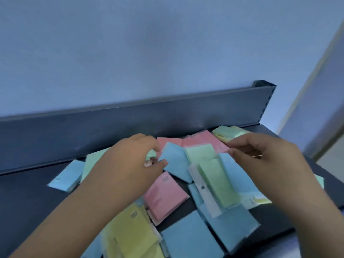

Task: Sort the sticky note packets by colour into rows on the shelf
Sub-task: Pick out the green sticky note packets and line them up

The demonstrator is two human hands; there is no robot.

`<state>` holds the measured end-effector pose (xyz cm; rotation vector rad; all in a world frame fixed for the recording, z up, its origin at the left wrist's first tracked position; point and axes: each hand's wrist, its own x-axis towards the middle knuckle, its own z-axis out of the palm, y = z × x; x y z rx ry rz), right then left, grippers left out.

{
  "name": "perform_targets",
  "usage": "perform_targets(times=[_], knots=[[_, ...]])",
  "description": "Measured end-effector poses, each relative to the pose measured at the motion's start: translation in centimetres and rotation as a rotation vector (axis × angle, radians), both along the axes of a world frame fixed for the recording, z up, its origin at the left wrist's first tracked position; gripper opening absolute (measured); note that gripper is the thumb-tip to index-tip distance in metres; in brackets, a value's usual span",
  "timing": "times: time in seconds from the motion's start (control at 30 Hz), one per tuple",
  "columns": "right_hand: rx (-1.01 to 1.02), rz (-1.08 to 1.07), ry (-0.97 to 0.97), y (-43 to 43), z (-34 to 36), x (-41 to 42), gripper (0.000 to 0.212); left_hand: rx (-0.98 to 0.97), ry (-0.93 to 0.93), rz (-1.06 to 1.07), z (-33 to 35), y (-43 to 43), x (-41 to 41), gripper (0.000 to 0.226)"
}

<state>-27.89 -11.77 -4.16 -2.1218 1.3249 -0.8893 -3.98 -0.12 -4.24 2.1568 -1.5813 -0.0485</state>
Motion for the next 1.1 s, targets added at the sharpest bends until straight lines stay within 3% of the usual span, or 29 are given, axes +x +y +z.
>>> perform_targets(times=[0.23, 0.6, 0.7, 0.83, 0.97, 1.1], knots=[[0.042, -0.219, -0.214, -0.7, -1.1, -6.4, 0.011, 0.054, 0.075, -0.143, 1.4, 0.2, -4.6, 0.038], [0.110, -0.077, 0.033, -9.8, -0.7, -12.0, 0.001, 0.065, 0.100, -0.104, 2.8, -7.4, -11.4, 0.028], [0.135, 0.050, 0.237, -14.1, -0.3, -13.2, 0.013, 0.093, 0.131, -0.074, 2.6, -12.1, -14.2, 0.022], [0.131, 0.237, 0.478, -19.0, 0.2, -13.4, 0.027, 0.190, 0.010, -0.029, 1.3, -18.4, -16.6, 0.023], [0.119, 0.304, 0.508, -21.4, -0.8, -13.0, 0.033, 0.270, -0.102, 0.054, 0.1, -20.7, -18.0, 0.017], [0.171, 0.372, 0.495, -22.3, -2.5, -11.1, 0.054, 0.395, -0.124, 0.090, -0.3, -21.4, -21.4, 0.046]])
